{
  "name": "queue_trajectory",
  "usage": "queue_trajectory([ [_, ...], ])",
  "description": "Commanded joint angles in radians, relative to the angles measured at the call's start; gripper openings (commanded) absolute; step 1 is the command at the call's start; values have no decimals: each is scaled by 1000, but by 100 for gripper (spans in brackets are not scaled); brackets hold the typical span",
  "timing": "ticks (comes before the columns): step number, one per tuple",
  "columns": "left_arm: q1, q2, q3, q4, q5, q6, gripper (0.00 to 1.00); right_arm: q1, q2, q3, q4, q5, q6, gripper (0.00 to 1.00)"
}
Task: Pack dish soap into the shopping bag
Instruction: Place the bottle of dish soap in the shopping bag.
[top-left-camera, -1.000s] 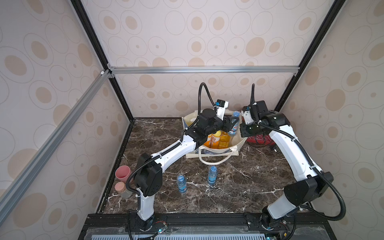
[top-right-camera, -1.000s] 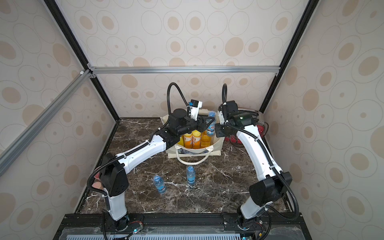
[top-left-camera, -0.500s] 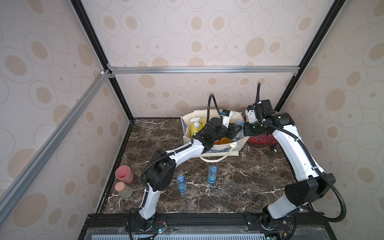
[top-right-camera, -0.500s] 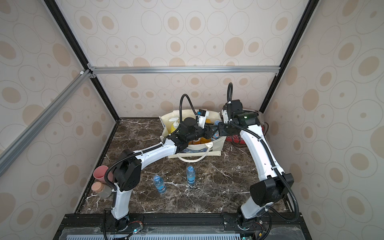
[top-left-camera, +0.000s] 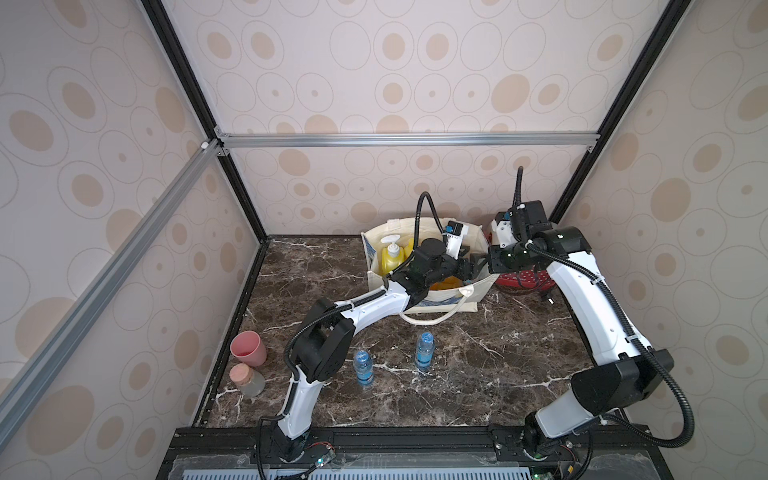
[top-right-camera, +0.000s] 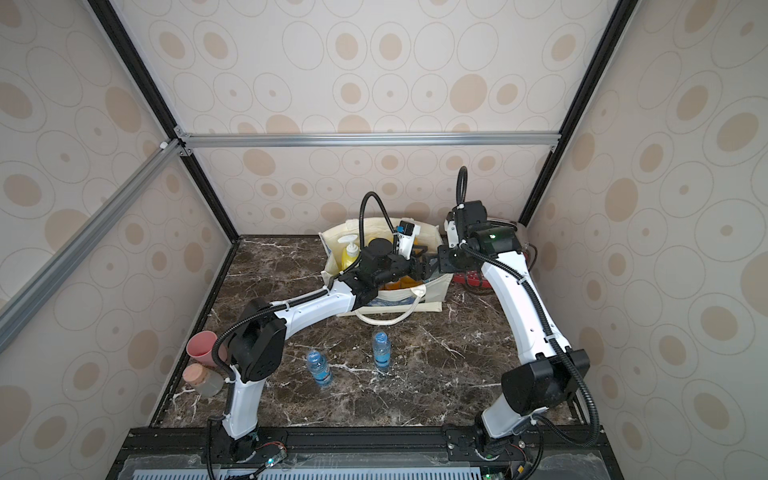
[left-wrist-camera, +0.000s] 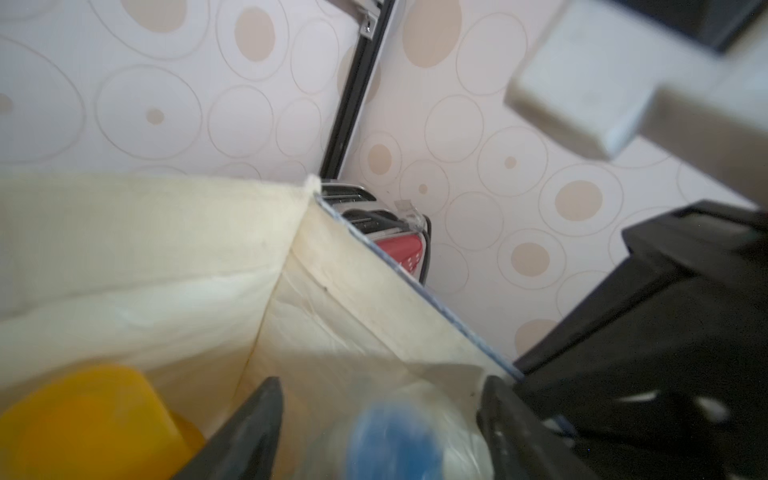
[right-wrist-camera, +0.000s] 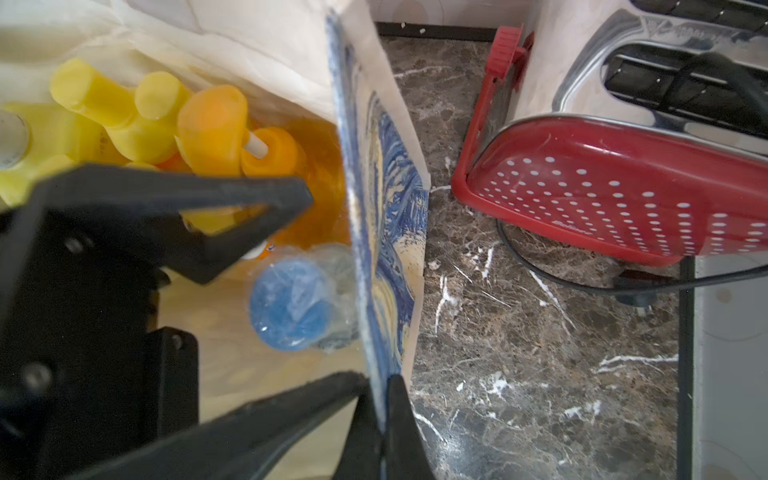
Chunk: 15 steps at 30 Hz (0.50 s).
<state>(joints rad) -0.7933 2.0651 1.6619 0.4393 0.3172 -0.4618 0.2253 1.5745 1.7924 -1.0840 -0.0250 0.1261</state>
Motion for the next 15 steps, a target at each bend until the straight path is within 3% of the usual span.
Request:
queue_trajectory([
  [1, -3, 13, 2, -56, 11, 25, 95, -6, -58, 6, 50, -1, -6, 0],
  [2, -4, 8, 3, -63, 15, 27, 99, -6, -59, 2, 51, -2, -7, 0],
  [7, -3, -51, 13, -92, 63, 14, 99, -9, -58, -10, 53, -4, -11, 0],
  [12, -4, -194, 9, -203, 70, -20, 99, -9, -59, -33, 29, -9, -34, 0],
  [15, 0, -326, -18, -357, 9, -4, 99, -8, -79, -68, -2, -23, -44, 9],
])
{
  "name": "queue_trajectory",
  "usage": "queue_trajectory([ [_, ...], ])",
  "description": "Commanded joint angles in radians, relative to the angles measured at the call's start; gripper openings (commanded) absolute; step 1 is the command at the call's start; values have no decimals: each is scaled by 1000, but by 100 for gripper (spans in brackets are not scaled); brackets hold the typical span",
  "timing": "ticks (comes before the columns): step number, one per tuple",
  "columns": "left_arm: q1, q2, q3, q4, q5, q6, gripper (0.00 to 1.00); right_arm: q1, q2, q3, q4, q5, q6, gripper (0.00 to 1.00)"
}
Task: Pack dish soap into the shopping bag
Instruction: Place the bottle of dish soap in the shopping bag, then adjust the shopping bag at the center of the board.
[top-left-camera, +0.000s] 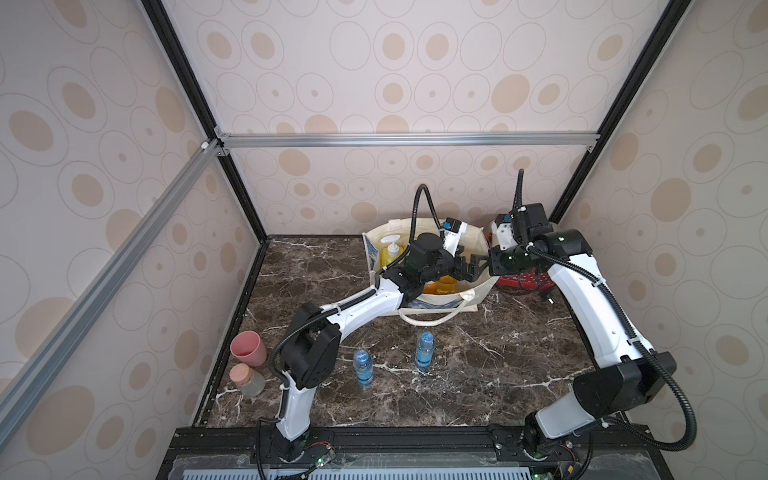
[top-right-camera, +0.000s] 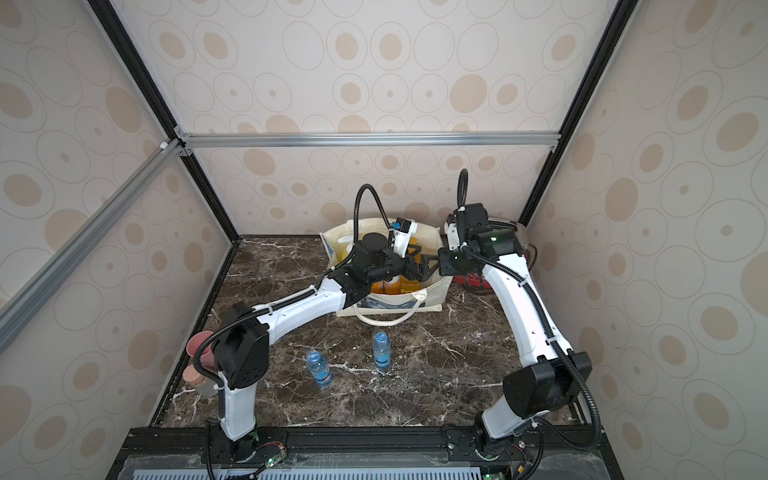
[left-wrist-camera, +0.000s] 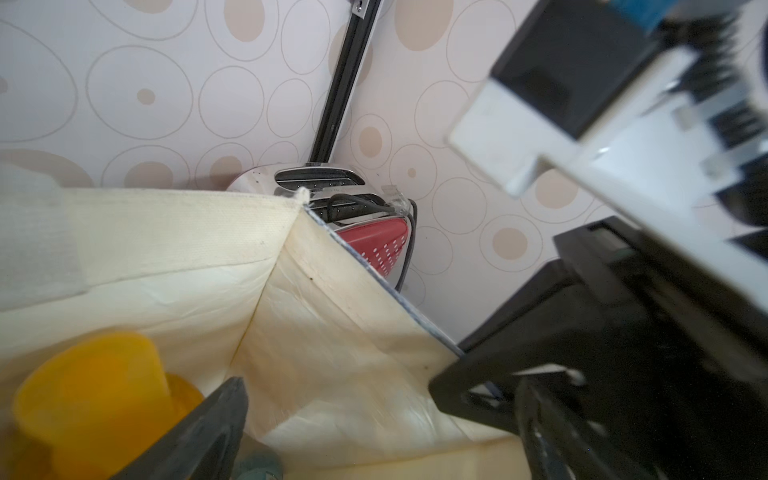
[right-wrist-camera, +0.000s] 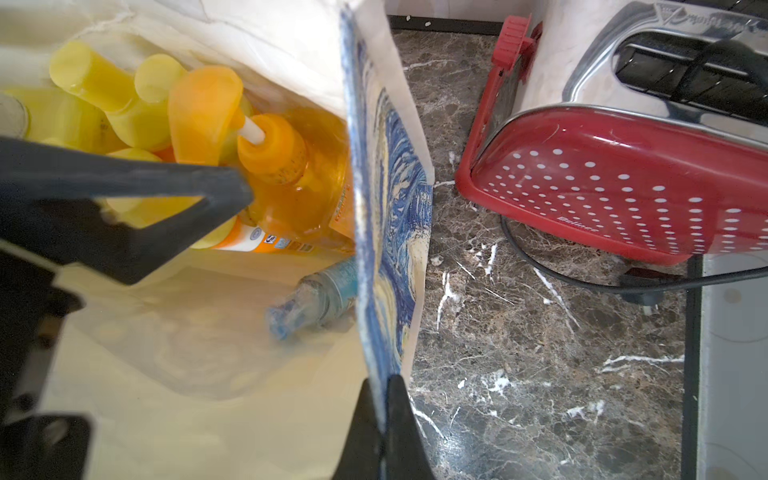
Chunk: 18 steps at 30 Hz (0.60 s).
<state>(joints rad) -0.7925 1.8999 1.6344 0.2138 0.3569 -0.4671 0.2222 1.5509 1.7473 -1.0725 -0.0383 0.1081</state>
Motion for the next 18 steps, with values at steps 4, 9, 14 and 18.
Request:
queue_trajectory([
  [4, 19, -357, -71, -368, -181, 49, 99, -4, -133, -126, 4, -22, -12, 30],
  [9, 71, -575, -208, -590, -424, 100, 99, -5, -209, -202, 20, -18, 6, 43],
  [14, 124, -661, -299, -687, -507, 113, 99, -3, -195, -185, 17, -56, 14, 45],
  [18, 130, -657, -356, -685, -534, 114, 99, 25, -162, -171, 26, -40, 18, 45],
])
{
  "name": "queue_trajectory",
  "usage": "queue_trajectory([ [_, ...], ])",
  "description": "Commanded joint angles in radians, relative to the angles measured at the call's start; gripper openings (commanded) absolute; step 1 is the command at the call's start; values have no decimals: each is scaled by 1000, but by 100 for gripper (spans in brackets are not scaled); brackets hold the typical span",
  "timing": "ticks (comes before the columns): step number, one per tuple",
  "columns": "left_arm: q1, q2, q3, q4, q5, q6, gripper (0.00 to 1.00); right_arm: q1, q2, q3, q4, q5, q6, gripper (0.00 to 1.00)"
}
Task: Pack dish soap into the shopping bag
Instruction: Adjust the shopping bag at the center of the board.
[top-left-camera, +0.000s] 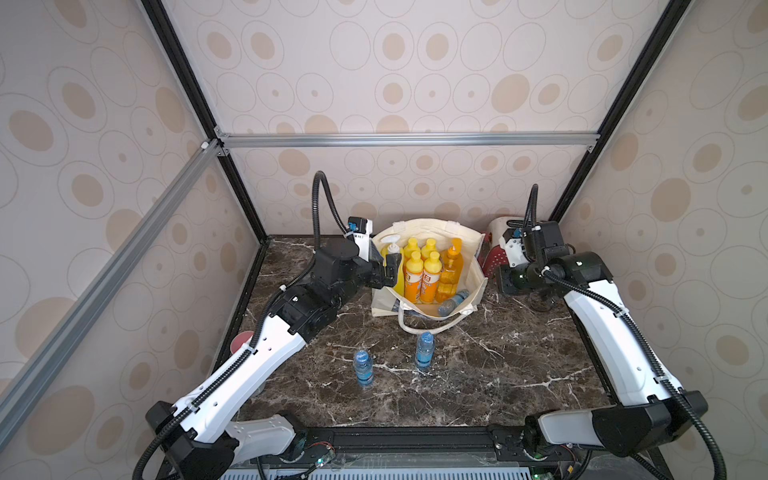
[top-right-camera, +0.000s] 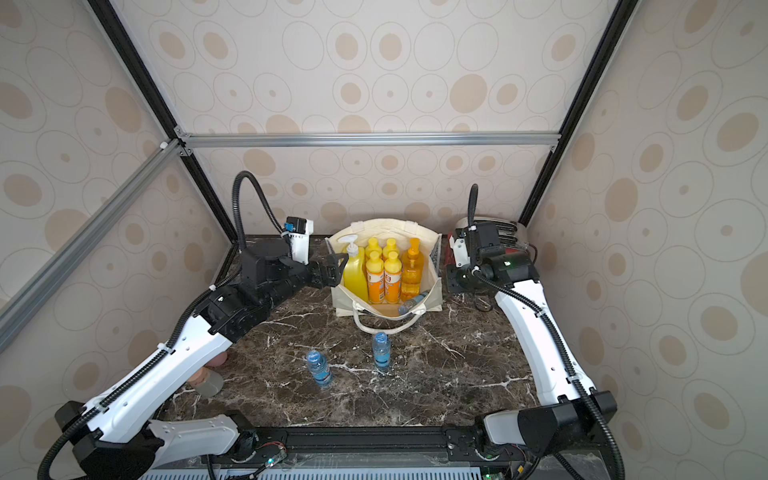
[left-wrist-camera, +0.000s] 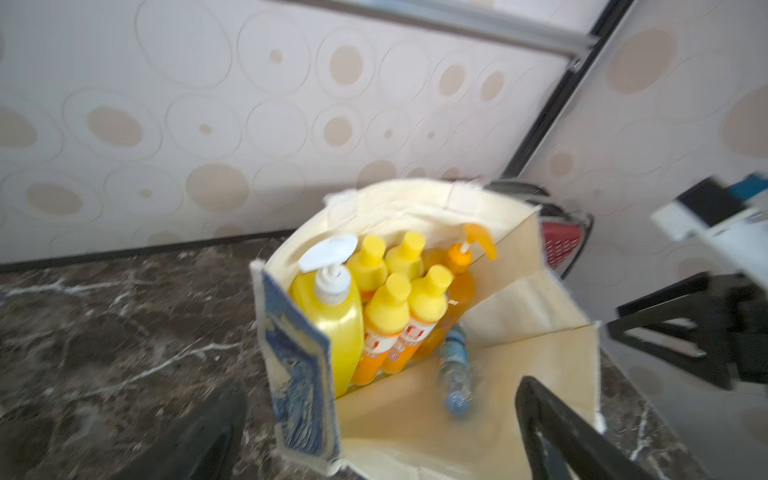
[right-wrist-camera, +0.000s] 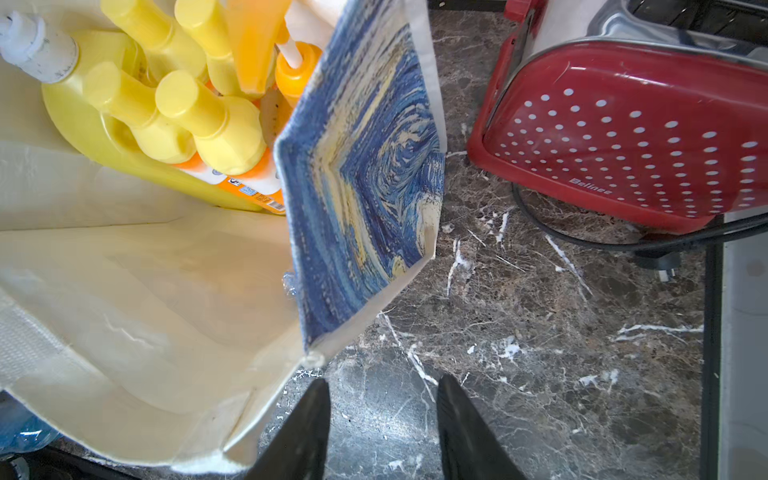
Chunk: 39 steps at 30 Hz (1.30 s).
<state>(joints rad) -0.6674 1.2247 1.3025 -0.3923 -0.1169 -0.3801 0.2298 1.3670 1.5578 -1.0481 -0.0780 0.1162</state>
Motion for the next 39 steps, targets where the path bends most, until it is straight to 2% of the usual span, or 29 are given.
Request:
queue_trajectory([
  [1, 4, 29, -35, -73, -58, 26, 99, 28, 28, 12, 6, 4, 10, 44],
  [6, 4, 58, -68, -60, -41, 31, 99, 110, 49, -18, -13, 76, 21, 42],
  [10, 4, 42, -114, -45, -38, 39, 100, 130, 1, -65, -24, 103, 38, 41],
  [16, 4, 19, -190, -9, -21, 30, 99, 153, -90, -12, 54, 50, 60, 54],
  [18, 3, 11, -213, 11, -15, 24, 99, 153, -65, 1, 74, 57, 66, 58],
  [21, 4, -5, -249, 38, -6, 18, 99, 162, 16, 26, 68, 91, 69, 59],
  [25, 3, -41, -293, 65, -9, 17, 99, 190, 97, 25, 25, 184, 76, 48],
  [28, 4, -67, -324, 100, 9, 12, 99, 214, 98, -15, 2, 235, 86, 39],
  [32, 4, -87, -342, 125, 19, 6, 99, 217, 62, -79, -49, 295, 105, 16],
  [34, 3, -95, -350, 133, 16, 6, 99, 218, 33, -115, -64, 321, 111, 9],
  [39, 4, -99, -350, 137, 10, 4, 99, 218, -21, -216, -57, 349, 123, 7],
])
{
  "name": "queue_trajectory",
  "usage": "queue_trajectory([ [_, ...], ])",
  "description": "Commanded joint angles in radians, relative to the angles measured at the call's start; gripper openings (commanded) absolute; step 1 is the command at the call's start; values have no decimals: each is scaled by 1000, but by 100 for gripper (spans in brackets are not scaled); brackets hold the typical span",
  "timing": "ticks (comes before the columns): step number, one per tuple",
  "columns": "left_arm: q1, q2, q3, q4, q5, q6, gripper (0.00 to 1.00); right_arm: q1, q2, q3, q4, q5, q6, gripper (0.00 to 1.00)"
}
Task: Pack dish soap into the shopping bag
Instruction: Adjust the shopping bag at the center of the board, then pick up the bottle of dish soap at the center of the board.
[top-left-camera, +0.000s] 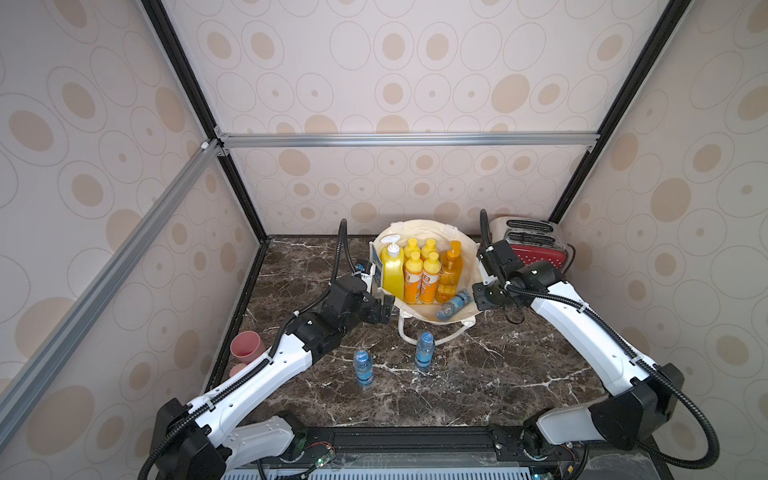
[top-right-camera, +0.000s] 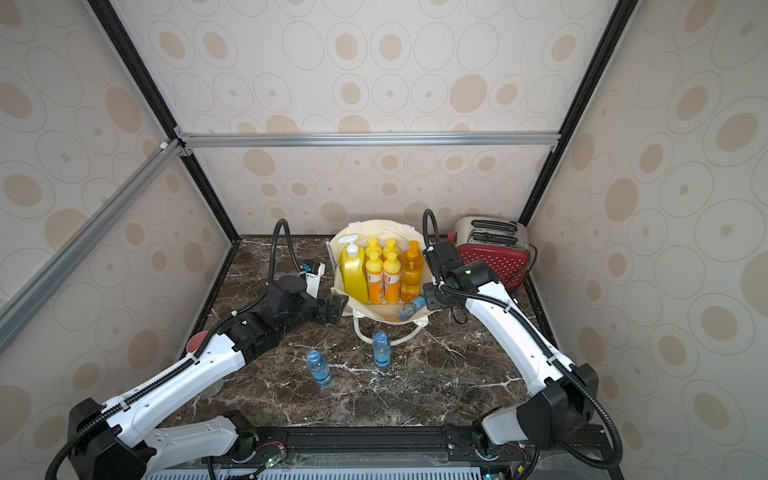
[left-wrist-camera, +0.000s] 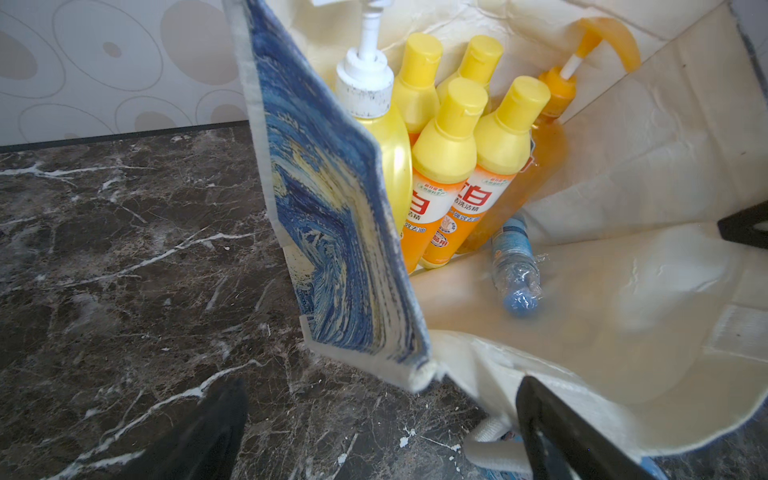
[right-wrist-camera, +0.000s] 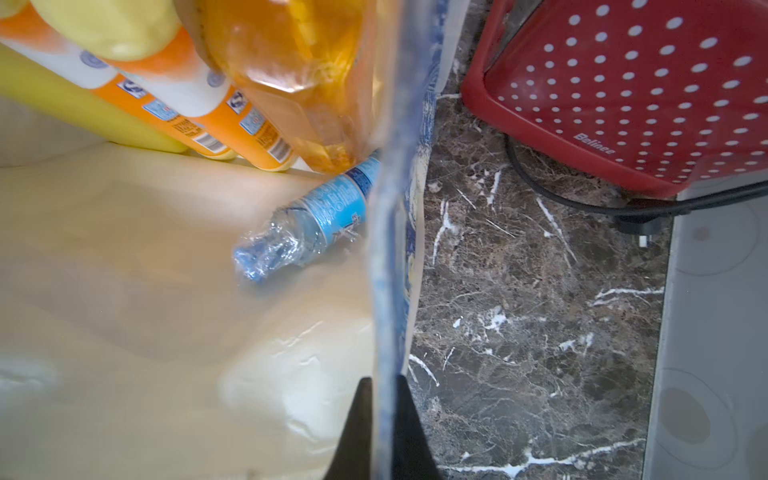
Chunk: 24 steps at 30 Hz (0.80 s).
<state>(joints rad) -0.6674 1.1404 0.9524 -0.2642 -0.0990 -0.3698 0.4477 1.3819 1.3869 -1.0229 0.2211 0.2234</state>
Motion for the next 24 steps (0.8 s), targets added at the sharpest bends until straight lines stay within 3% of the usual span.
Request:
queue_trajectory([
  [1, 3, -12, 3, 10, -6, -8, 99, -1, -39, -63, -72, 50, 19, 8],
  [6, 4, 3, 12, 15, 7, -17, 99, 3, -29, -98, -66, 25, 34, 9],
  [11, 4, 17, 31, -2, 15, -14, 99, 4, -28, -124, -40, 19, 34, 22],
  [16, 3, 30, 37, -3, 18, -25, 99, 5, -4, -88, -29, 2, 21, 32],
  [24, 4, 23, 68, -53, -21, -28, 99, 12, -12, 10, -61, -37, -3, 36],
])
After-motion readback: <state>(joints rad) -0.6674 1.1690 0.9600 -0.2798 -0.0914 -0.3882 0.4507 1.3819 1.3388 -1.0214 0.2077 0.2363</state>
